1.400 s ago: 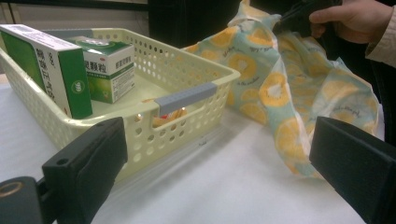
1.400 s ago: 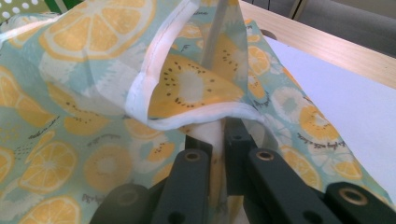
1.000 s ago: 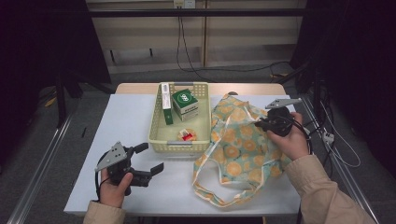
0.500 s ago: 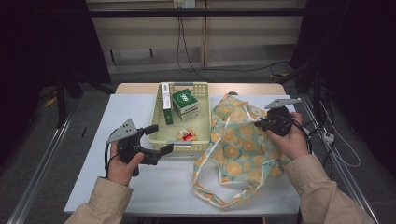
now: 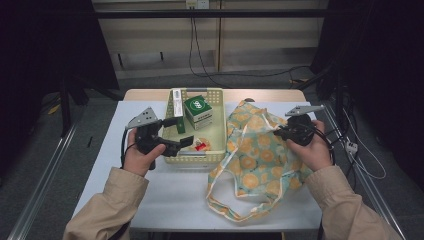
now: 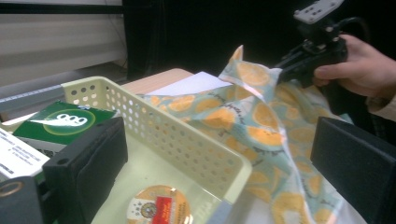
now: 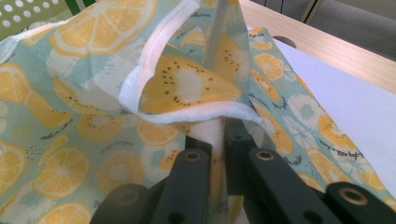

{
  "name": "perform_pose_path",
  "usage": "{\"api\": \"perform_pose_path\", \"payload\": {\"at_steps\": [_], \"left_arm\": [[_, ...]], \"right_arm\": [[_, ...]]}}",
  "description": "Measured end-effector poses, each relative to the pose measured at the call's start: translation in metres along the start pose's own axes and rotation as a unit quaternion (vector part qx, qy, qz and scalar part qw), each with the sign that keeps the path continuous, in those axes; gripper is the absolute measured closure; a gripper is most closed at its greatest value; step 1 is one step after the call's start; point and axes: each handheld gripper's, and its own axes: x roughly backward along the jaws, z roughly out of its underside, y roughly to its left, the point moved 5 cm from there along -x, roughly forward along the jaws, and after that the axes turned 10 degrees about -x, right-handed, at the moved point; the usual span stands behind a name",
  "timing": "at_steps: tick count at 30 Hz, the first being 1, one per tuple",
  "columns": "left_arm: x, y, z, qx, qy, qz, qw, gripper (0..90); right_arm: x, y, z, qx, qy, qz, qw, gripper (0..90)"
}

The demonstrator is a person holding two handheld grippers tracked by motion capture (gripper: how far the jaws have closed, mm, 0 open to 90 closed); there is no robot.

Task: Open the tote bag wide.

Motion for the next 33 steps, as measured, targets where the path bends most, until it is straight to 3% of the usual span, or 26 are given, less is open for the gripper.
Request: {"api": "perform_pose_path", "payload": {"at_steps": [8,12,23,30,33], "left_arm": [[-0.016,0.013,-0.007,0.003,0.002,0.002,1.0,4.1],[-0.027,0.017,-0.009,0.0,0.015,0.009,0.9998,4.1],[-0.063,0.026,0.012,0.003,0.047,0.015,0.9988,4.2],[-0.076,0.033,0.02,-0.006,0.076,0.015,0.9969,3.6],[-0.079,0.034,0.02,-0.008,0.083,0.027,0.9962,3.7]], "right_arm": [[-0.001,0.001,0.001,0.0,0.001,0.0,1.0,88.5],[-0.001,0.001,0.0,0.0,0.0,-0.001,1.0,88.5],[-0.002,0.001,0.002,0.003,-0.001,-0.004,1.0,88.5],[-0.002,-0.001,0.004,0.002,-0.001,-0.003,1.0,88.6],[-0.002,-0.001,0.004,0.001,-0.001,-0.004,1.0,88.7]]}}
